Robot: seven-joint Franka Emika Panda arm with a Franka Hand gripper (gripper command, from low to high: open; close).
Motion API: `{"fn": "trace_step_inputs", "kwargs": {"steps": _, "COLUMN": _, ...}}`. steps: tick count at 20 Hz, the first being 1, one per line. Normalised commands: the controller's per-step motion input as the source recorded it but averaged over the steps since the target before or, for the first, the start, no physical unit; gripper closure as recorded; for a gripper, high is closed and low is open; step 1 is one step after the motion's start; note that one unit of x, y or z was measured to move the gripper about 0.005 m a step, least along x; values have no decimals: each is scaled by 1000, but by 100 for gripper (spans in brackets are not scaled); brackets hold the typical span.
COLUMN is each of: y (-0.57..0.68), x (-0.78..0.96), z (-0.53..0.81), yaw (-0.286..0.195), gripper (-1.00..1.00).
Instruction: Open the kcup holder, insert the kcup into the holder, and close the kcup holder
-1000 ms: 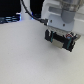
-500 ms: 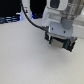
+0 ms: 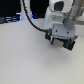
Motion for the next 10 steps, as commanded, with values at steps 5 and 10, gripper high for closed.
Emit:
{"fn": "trace_step_inputs", "kwargs": {"steps": 5, "y": 480, "x": -447, "z": -50, "yaw": 104, "gripper": -100}}
{"fn": "trace_step_inputs", "kwargs": {"steps": 10, "y": 556, "x": -398, "z": 0, "yaw": 87, "gripper": -100}}
